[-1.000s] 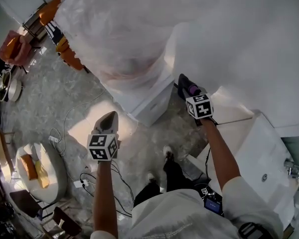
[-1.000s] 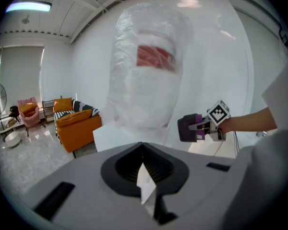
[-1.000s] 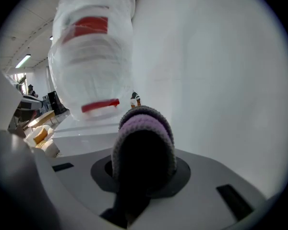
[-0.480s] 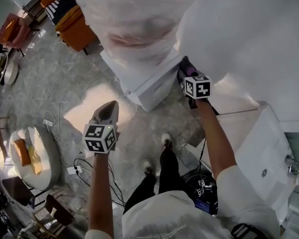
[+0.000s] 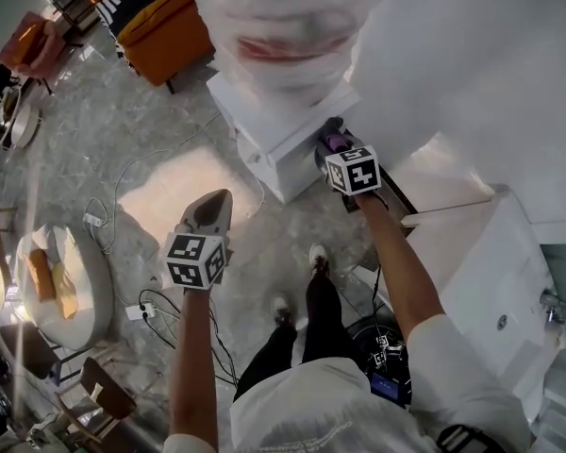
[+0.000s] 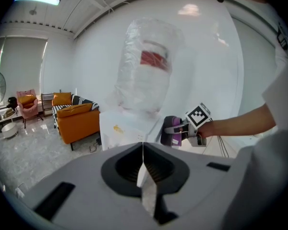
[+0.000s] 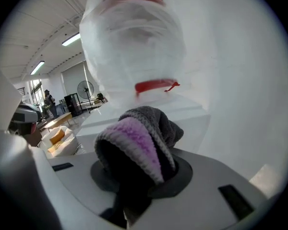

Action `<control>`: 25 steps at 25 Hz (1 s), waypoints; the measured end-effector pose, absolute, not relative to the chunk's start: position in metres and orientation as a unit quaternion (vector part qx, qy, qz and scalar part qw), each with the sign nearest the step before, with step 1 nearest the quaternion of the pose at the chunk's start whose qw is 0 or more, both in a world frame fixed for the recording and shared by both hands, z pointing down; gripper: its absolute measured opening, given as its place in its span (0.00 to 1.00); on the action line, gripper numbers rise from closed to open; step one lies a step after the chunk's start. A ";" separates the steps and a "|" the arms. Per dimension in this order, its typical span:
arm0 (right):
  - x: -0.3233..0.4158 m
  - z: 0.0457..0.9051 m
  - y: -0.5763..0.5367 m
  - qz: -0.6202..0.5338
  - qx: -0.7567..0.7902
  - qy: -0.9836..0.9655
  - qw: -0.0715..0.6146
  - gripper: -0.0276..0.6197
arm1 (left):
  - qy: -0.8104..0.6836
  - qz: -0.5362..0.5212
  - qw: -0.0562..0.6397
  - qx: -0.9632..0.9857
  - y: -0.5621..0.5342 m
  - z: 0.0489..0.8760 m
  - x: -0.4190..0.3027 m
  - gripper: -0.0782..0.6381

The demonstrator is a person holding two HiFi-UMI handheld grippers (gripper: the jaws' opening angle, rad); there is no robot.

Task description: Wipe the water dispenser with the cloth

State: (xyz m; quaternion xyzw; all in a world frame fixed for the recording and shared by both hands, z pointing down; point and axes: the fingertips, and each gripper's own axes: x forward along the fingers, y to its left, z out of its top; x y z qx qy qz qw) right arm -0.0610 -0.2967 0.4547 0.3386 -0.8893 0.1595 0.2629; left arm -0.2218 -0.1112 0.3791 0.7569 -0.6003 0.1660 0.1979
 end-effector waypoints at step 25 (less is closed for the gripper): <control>-0.083 0.497 -0.188 0.221 0.272 -0.905 0.241 0.18 | -0.584 0.185 0.235 0.754 -0.083 0.428 -0.210 0.13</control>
